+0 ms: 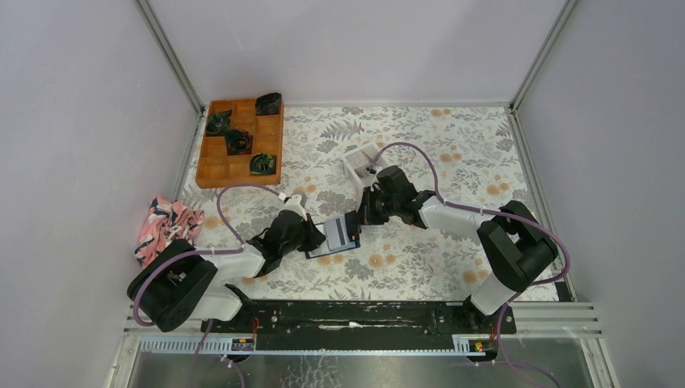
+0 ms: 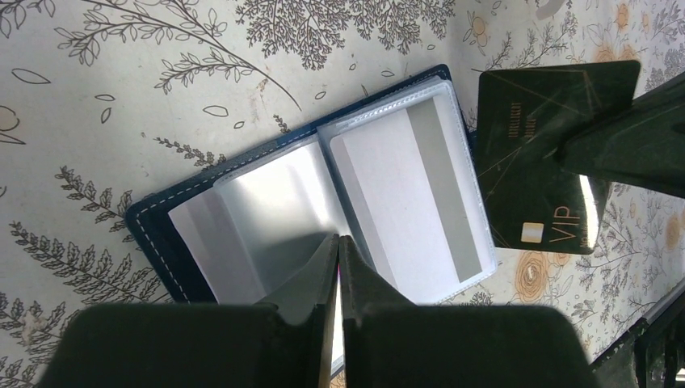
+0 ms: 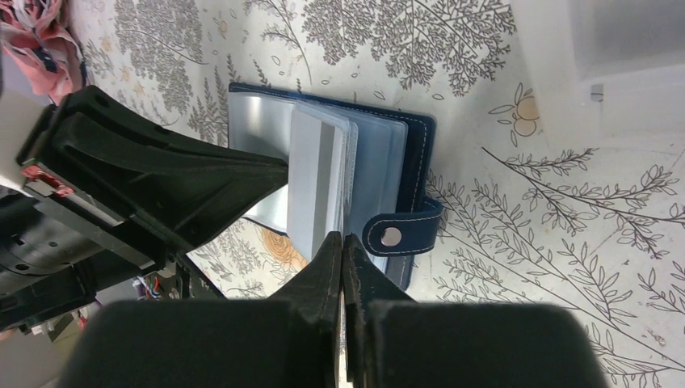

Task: Put the credit cards into the card holder
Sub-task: Turn over the card slot in the card holder.

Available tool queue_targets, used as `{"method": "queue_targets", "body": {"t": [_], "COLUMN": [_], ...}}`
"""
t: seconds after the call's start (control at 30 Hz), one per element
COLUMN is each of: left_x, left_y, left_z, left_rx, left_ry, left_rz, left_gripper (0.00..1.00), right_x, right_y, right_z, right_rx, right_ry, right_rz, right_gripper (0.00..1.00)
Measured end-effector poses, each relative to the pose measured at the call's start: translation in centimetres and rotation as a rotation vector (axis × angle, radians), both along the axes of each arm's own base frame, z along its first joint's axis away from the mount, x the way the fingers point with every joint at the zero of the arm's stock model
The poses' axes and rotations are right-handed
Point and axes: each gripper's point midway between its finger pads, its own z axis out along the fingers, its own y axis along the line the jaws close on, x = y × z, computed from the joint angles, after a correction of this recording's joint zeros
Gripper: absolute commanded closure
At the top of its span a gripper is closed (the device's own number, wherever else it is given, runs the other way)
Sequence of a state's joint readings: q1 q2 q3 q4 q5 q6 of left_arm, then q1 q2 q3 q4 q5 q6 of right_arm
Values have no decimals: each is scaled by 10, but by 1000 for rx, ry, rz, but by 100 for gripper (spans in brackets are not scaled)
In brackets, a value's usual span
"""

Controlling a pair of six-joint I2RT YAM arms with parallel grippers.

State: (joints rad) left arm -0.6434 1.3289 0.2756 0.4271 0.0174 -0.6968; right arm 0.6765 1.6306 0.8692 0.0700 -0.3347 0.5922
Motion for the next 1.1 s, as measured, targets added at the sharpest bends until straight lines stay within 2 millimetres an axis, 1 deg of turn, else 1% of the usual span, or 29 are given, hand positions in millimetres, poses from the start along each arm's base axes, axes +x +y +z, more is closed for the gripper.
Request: {"method": "queue_targets", "body": {"t": [0.17,0.43,0.7,0.87,1.0,1.1], "left_x": [0,0,-1,-1,-1,-2], "left_y": [1,5,13,16,17,19], "left_z": [0,0,0,0,0,0], "left_rx": [8,29,78,102,115,126], "left_ry": [0,4,26,37,44,51], "left_rz": [5,22,56,70,80,89], "left_gripper": [93,94,94,94,94,94], "right_x": [3,3,1,-1,-2,-2], "right_y": [3,7,12,19,30,35], "right_z": [7,10,13,20,26,26], "right_rx": [23,39,51,68,89,96], "right_ry": [-19,-22,-28,-35,-42,-45], "right_rz": [-5,-1,10,28,44,51], "right_gripper": [100,100,100,100,100,100]}}
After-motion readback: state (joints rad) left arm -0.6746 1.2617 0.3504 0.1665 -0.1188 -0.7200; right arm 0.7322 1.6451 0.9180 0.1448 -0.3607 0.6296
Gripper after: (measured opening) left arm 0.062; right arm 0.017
